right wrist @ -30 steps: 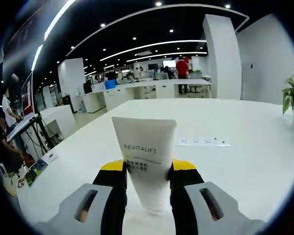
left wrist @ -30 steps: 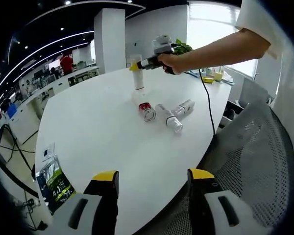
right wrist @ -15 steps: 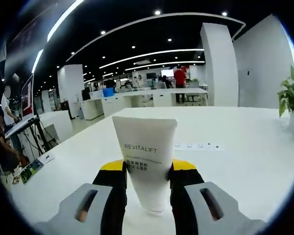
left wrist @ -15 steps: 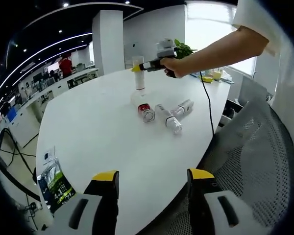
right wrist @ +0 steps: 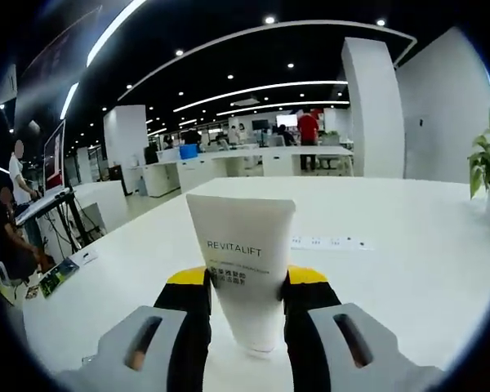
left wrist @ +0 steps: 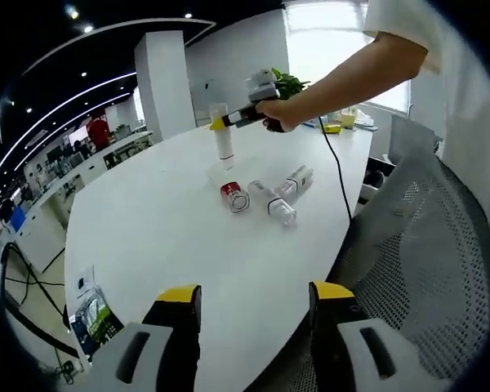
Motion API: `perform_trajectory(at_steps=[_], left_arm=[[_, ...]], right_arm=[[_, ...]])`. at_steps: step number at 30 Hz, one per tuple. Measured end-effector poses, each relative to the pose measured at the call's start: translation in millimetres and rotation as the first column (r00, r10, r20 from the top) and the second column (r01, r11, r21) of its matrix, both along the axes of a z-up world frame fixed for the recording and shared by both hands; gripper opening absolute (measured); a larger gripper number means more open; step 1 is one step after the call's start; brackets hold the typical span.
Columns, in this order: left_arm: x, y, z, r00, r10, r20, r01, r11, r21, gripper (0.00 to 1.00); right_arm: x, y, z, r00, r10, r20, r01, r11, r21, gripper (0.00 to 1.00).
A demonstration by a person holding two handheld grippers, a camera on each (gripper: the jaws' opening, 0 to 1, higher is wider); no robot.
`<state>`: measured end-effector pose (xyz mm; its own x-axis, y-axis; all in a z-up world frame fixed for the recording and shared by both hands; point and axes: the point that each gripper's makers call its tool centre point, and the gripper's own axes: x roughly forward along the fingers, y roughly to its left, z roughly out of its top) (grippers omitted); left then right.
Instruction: Arrange the skincare products in the storage area until every visible bottle or jar stands upright without overlapping.
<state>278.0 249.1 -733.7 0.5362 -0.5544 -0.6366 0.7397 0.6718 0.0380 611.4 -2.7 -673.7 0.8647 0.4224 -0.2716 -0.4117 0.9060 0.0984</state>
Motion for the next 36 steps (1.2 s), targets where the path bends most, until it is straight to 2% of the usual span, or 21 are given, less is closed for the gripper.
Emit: perform_trajectory(at_steps=[4,7,10,12,13,15,17,24,28,34,36], left_arm=[[-0.1,-1,-0.8,1.000,-0.002,0.004,0.002,1.000,0.000,0.55],[2.1,4,-4.1,0.998,0.041,-0.040,-0.042,0.999,-0.008,0.57],[3.8,3,0.9,0.999,-0.012,0.038,0.011,1.000,0.021,0.56],[-1.3,-3,0.6,1.000,-0.017,0.022,0.017,1.000,0.006,0.57],[-1.4,-3,-1.2,1.000,0.006,-0.016,-0.007,1.000,-0.011,0.58],[1.6,6,-6.0,0.998,0.043,-0.037,-0.043,0.999,0.017,0.60],[5.0,7,-2.6,0.998,0.054,-0.030,-0.054,0.999,-0.001,0.60],[3.2,6,-2.2,0.998,0.049,-0.027,-0.049,0.999,0.003,0.60],[3.1,6,-3.2,0.998,0.051,-0.030,-0.051,0.999,0.009,0.60],[2.9,8,-4.9,0.998,0.054,-0.032,-0.053,0.998,0.019,0.60],[2.9,8,-5.1,0.998,0.055,-0.032,-0.055,0.998,0.020,0.60]], right_arm=[[0,1,0.3,1.000,0.010,0.002,-0.010,1.000,-0.015,0.33],[1,1,0.4,1.000,0.014,0.010,-0.014,1.000,-0.014,0.32],[1,2,0.7,1.000,0.023,0.014,-0.023,1.000,-0.014,0.33],[1,4,1.4,0.999,0.044,0.023,-0.044,0.999,-0.017,0.33],[2,4,1.8,0.998,0.055,0.024,-0.055,0.998,-0.017,0.33],[2,4,2.0,0.998,0.065,0.018,-0.064,0.998,-0.012,0.33],[3,4,1.4,0.997,0.082,0.016,-0.082,0.997,-0.010,0.33],[0,4,1.8,0.996,0.089,0.021,-0.088,0.996,-0.033,0.34],[-3,3,7.4,0.995,0.090,0.036,-0.090,0.996,-0.022,0.39],[-20,-6,9.6,0.996,0.084,0.030,-0.084,0.996,-0.006,0.49],[-33,-7,5.7,0.995,0.101,0.013,-0.100,0.995,-0.019,0.51]])
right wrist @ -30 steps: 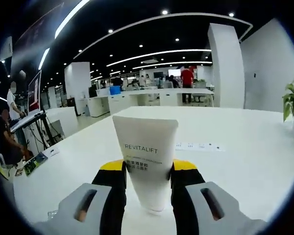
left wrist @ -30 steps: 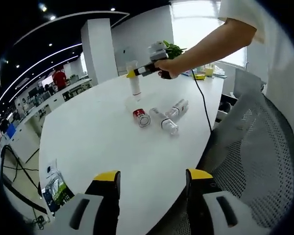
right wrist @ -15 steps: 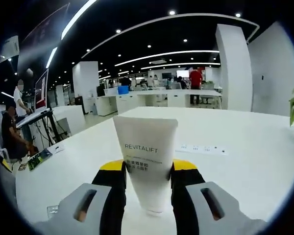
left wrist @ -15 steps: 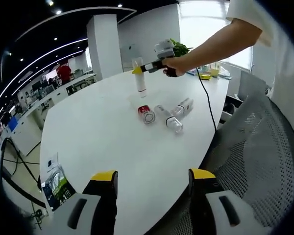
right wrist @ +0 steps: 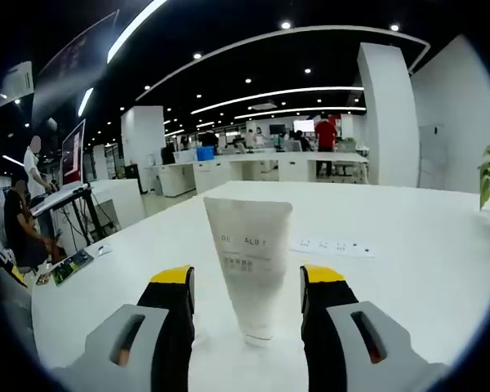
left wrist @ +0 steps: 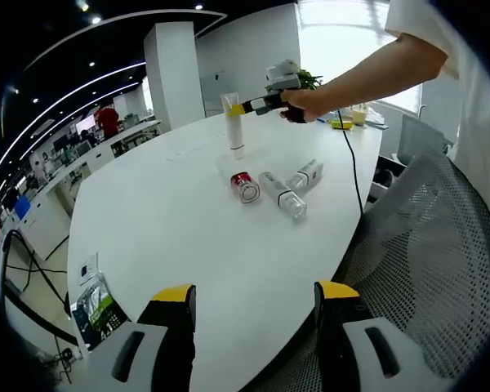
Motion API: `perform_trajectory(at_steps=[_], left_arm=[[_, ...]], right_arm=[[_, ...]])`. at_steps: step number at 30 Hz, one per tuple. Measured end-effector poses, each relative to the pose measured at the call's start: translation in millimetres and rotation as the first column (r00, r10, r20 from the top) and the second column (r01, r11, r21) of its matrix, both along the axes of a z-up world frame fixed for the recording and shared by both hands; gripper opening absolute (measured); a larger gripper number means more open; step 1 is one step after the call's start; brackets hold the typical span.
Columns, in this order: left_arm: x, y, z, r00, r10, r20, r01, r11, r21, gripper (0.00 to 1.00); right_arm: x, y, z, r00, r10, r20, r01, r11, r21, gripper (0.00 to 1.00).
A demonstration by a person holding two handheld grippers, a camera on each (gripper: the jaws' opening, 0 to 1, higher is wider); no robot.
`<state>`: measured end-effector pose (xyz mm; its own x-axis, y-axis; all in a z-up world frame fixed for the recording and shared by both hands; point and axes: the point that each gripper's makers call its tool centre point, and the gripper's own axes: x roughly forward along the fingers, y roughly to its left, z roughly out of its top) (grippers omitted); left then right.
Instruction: Arrange the skincare products in the storage area until every visible bottle or jar stands upright without overlapping.
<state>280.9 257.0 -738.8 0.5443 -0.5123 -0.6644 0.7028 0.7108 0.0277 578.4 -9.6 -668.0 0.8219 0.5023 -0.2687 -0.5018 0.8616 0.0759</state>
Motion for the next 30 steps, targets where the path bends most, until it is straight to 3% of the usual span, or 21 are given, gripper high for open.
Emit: perform_trajectory(at_steps=[7,9,12,15,16,21,23,25,26,27,29,30], left_arm=[[1.3,3,-2.6,1.000,0.011,-0.001,-0.011,1.000,0.016,0.60],[1.3,4,-3.1,1.000,0.011,0.000,-0.011,1.000,0.021,0.60],[1.8,6,-4.7,1.000,0.018,-0.002,-0.018,0.999,0.028,0.60],[1.8,7,-7.1,1.000,0.022,-0.008,-0.021,0.999,0.040,0.60],[1.7,8,-7.6,1.000,0.021,-0.008,-0.021,0.999,0.044,0.60],[2.6,10,-8.6,1.000,0.028,-0.006,-0.027,0.998,0.056,0.60],[3.1,12,-9.3,0.999,0.034,-0.007,-0.034,0.997,0.064,0.60],[4.2,15,-9.2,0.999,0.045,-0.002,-0.044,0.997,0.070,0.60],[4.8,15,-9.0,0.999,0.047,0.002,-0.047,0.996,0.073,0.60],[5.2,16,-9.1,0.999,0.049,0.005,-0.050,0.996,0.079,0.60],[5.8,18,-9.3,0.998,0.054,0.010,-0.054,0.995,0.088,0.60],[5.8,19,-9.7,0.998,0.054,0.011,-0.055,0.994,0.092,0.60]], right_arm=[[-54,7,-14.1,0.990,0.124,-0.067,-0.133,0.978,-0.160,0.53],[-68,13,-15.9,0.982,0.174,-0.072,-0.186,0.959,-0.215,0.51],[-88,32,-17.7,0.953,0.288,-0.093,-0.303,0.912,-0.276,0.47],[-104,54,-22.3,0.898,0.420,-0.131,-0.437,0.825,-0.357,0.47],[-106,60,-26.1,0.873,0.466,-0.145,-0.481,0.771,-0.418,0.47],[-101,82,-34.6,0.798,0.570,-0.196,-0.584,0.649,-0.488,0.51],[-98,89,-40.6,0.761,0.605,-0.232,-0.620,0.576,-0.533,0.52],[-97,99,-48.7,0.699,0.655,-0.288,-0.670,0.457,-0.585,0.54],[-97,102,-51.7,0.679,0.667,-0.308,-0.686,0.424,-0.592,0.54],[-98,106,-57.1,0.645,0.681,-0.346,-0.714,0.376,-0.590,0.55],[-98,110,-64.2,0.613,0.685,-0.394,-0.743,0.328,-0.584,0.57],[-96,113,-68.2,0.590,0.693,-0.415,-0.752,0.284,-0.595,0.59]])
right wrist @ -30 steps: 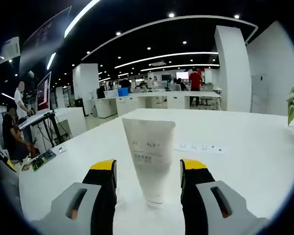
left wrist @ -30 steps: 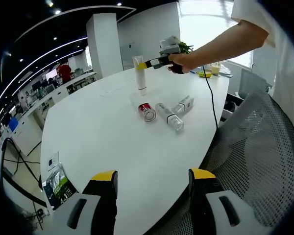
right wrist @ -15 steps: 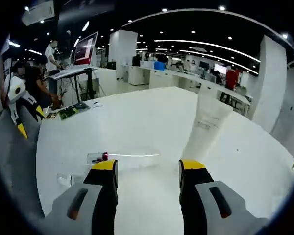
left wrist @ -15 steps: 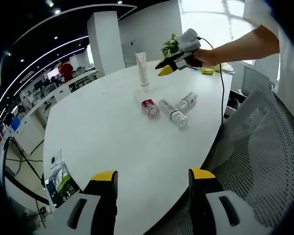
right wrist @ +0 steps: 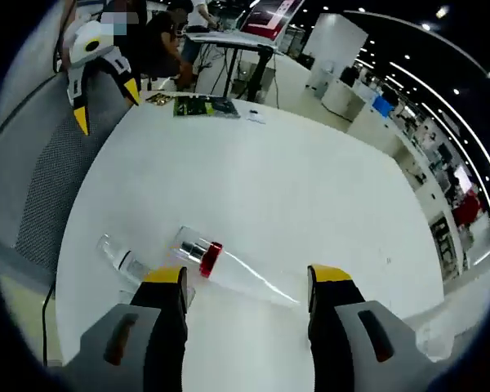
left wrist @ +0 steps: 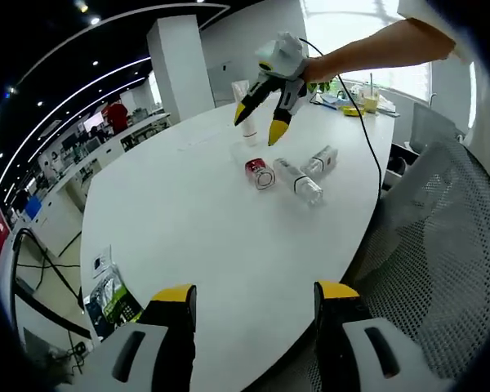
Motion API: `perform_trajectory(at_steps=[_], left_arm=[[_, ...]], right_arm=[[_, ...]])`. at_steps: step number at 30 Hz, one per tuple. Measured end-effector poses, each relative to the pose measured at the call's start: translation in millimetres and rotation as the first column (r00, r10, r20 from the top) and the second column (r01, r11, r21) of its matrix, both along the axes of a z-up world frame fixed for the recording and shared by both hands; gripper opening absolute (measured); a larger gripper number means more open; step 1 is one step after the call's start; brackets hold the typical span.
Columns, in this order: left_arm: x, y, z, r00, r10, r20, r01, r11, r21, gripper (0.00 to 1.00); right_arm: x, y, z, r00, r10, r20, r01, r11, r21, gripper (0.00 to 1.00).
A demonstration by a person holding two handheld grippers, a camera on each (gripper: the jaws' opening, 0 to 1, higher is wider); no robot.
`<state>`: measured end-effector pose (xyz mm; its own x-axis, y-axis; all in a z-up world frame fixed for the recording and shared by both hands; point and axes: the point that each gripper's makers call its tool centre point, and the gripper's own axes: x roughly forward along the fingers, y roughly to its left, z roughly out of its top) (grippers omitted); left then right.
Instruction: Arrange the skincare products in the storage area until every visible bottle or jar stands upright without overlapping.
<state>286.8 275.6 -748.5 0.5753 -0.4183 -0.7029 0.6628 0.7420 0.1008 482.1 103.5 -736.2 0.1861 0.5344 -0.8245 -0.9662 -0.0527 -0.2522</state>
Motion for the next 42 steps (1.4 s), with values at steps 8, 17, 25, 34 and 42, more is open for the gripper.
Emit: perform_trajectory(at_steps=[8,17,25,34,42], left_arm=[[-0.2,5,-3.1,1.000,0.015,-0.008,-0.015,0.999,0.031,0.59],[2.7,8,-2.9,1.000,0.030,0.000,-0.030,0.999,0.042,0.58],[2.9,9,-3.6,1.000,0.030,-0.003,-0.029,0.998,0.050,0.55],[3.2,9,-1.7,1.000,0.023,0.005,-0.023,0.998,0.054,0.55],[1.7,9,-3.5,1.000,0.020,-0.005,-0.019,0.998,0.062,0.55]], right_arm=[[1,8,-26.3,0.980,0.190,-0.056,-0.197,0.962,-0.188,0.63],[3,3,-49.0,0.938,0.338,-0.081,-0.344,0.872,-0.347,0.59],[1,-2,-60.0,0.911,0.395,-0.116,-0.407,0.818,-0.408,0.55],[-5,1,-70.4,0.870,0.468,-0.157,-0.484,0.747,-0.455,0.48],[-6,-4,-77.4,0.856,0.472,-0.213,-0.511,0.705,-0.491,0.42]])
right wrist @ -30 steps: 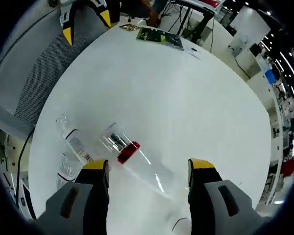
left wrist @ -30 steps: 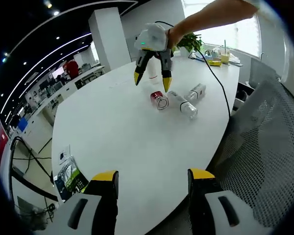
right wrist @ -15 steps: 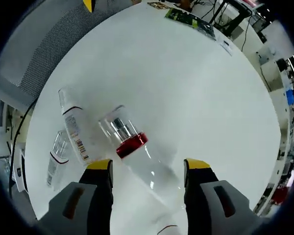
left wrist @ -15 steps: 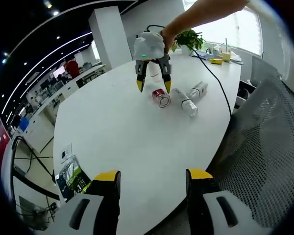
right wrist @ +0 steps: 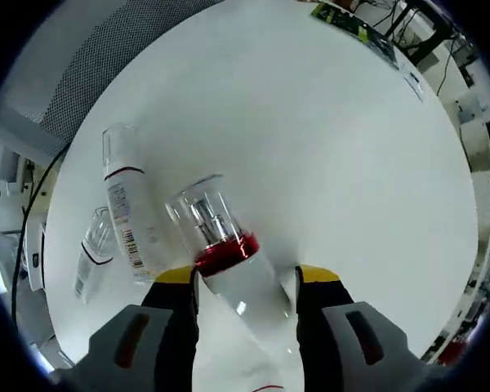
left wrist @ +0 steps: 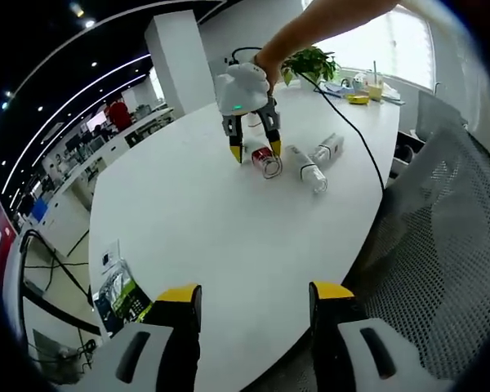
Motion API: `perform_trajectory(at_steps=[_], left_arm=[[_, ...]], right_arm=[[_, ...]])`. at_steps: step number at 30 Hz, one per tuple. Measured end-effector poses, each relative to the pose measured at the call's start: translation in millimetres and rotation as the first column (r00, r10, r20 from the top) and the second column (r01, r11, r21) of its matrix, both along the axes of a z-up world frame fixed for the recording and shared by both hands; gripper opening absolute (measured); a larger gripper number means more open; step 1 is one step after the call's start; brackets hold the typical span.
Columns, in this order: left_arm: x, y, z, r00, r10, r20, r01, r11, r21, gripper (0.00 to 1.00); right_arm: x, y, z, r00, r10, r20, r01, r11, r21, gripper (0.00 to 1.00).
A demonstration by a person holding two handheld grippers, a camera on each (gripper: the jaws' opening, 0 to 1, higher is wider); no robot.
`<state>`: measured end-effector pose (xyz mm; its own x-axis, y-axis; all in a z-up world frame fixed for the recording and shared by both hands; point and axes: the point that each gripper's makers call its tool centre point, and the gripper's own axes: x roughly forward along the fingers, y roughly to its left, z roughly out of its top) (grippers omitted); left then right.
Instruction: Arrange the skincare products in the storage area until every visible bottle or jar stands upright without overlapping.
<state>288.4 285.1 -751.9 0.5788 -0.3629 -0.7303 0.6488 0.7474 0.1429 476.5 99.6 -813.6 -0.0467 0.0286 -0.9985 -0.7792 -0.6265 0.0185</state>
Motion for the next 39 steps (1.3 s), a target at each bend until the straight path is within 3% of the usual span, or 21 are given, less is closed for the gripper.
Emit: perform_trajectory(at_steps=[7,11,16,20,24,27,36,39], left_arm=[[-1.0,0,-0.7,1.000,-0.003,-0.005,0.003,1.000,-0.002,0.55],[-2.1,0,-1.3,1.000,-0.006,-0.009,0.006,1.000,0.001,0.54],[-2.0,0,-1.2,1.000,-0.006,-0.006,0.006,1.000,0.003,0.54],[-1.9,0,-0.5,1.000,-0.004,-0.003,0.004,1.000,0.004,0.54],[-1.5,2,0.4,1.000,-0.003,0.004,0.003,1.000,0.010,0.54],[-1.0,1,1.3,1.000,-0.002,0.009,0.002,1.000,0.006,0.54],[0.7,3,2.7,1.000,0.009,0.017,-0.009,1.000,-0.001,0.54],[1.5,3,4.2,1.000,0.011,0.026,-0.011,1.000,-0.002,0.54]], right_arm=[[1,1,-0.1,1.000,0.015,0.021,-0.014,1.000,-0.023,0.42],[2,1,1.2,1.000,-0.027,0.007,0.027,1.000,-0.001,0.39],[1,1,1.3,1.000,-0.022,0.007,0.022,1.000,0.000,0.37],[1,4,1.6,0.997,-0.081,0.001,0.081,0.997,0.005,0.36],[3,14,2.3,0.969,-0.243,-0.037,0.245,0.968,0.049,0.32],[6,19,2.9,0.946,-0.320,-0.057,0.324,0.943,0.077,0.29],[14,23,7.6,0.883,-0.455,-0.116,0.468,0.874,0.135,0.25],[15,24,13.8,0.844,-0.514,-0.154,0.535,0.827,0.175,0.25]])
